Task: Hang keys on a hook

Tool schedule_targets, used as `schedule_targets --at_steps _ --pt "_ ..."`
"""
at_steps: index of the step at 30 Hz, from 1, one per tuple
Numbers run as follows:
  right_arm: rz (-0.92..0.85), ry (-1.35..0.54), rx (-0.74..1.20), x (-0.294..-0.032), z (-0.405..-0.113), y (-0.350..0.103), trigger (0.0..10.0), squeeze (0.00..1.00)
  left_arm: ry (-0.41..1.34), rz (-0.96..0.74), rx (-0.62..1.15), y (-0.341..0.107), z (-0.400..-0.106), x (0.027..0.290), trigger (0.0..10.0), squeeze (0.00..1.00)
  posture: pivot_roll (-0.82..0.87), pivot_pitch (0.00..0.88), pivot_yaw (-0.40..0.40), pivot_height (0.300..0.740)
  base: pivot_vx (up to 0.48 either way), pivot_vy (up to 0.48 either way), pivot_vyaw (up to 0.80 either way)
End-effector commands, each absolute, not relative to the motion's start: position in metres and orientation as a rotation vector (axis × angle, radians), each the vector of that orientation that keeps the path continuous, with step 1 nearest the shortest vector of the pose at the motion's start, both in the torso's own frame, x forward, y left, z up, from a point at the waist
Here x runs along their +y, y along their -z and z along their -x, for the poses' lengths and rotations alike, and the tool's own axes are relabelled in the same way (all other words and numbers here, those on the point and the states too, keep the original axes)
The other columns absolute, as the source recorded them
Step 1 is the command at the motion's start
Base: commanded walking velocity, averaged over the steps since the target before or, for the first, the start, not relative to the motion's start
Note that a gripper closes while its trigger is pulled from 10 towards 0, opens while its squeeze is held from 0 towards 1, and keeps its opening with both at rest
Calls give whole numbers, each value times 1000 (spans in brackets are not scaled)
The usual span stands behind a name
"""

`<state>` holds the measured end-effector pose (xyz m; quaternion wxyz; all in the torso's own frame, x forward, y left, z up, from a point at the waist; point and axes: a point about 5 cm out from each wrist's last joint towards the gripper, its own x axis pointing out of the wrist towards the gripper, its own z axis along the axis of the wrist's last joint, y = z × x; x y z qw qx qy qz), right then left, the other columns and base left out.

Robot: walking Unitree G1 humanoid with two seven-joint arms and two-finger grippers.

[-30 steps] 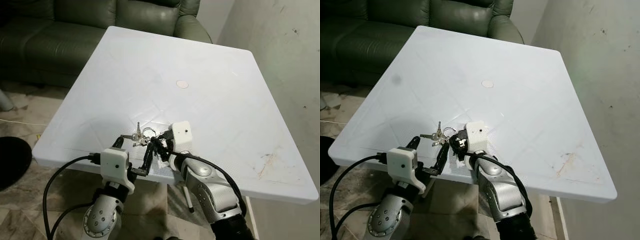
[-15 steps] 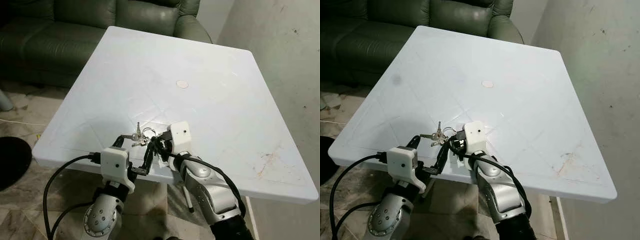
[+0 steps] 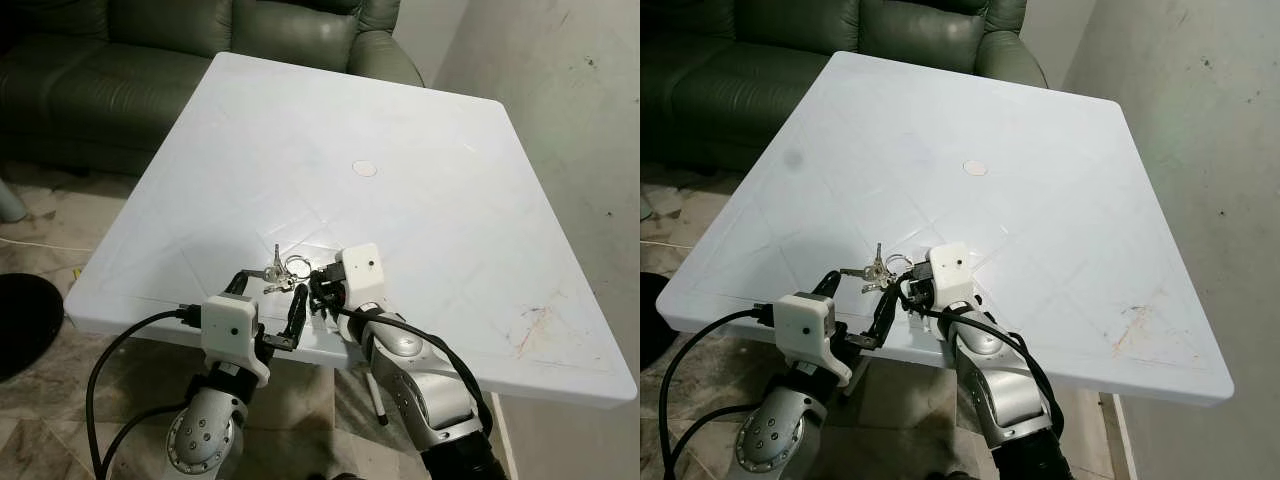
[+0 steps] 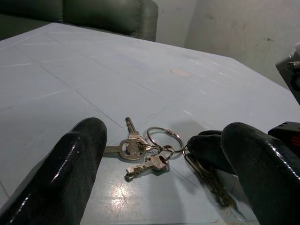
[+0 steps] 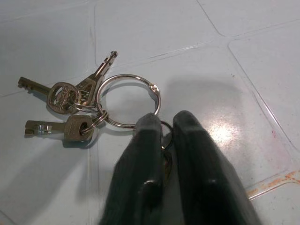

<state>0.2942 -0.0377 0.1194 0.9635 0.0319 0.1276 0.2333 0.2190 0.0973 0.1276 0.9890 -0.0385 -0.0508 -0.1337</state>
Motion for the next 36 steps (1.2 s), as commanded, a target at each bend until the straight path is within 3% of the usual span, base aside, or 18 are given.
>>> schedule_targets --at_steps 1,26,27,28,29,36 --pt "-78 -474 254 -36 -290 -119 0 0 284 89 -118 -131 -218 92 10000 0 138 144 -164 740 0 0 0" --pt "-178 -424 107 -51 -299 -142 0 0 299 92 -119 -131 -221 90 10000 0 119 148 -151 740 0 0 0" --pt "-156 -436 113 -50 -298 -141 4118 0 300 91 -120 -131 -221 91 10000 0 115 147 -147 740 0 0 0" --pt "-156 -436 113 -50 -298 -141 4118 0 300 91 -120 -131 -221 91 10000 0 115 147 -147 740 0 0 0" --pt "-190 -445 142 -48 -298 -138 10000 1000 302 91 -120 -131 -221 90 10000 0 115 147 -147 740 0 0 0" --pt "-195 -444 180 -45 -301 -133 10000 1000 303 95 -119 -131 -222 90 10000 0 115 147 -147 740 0 0 0"
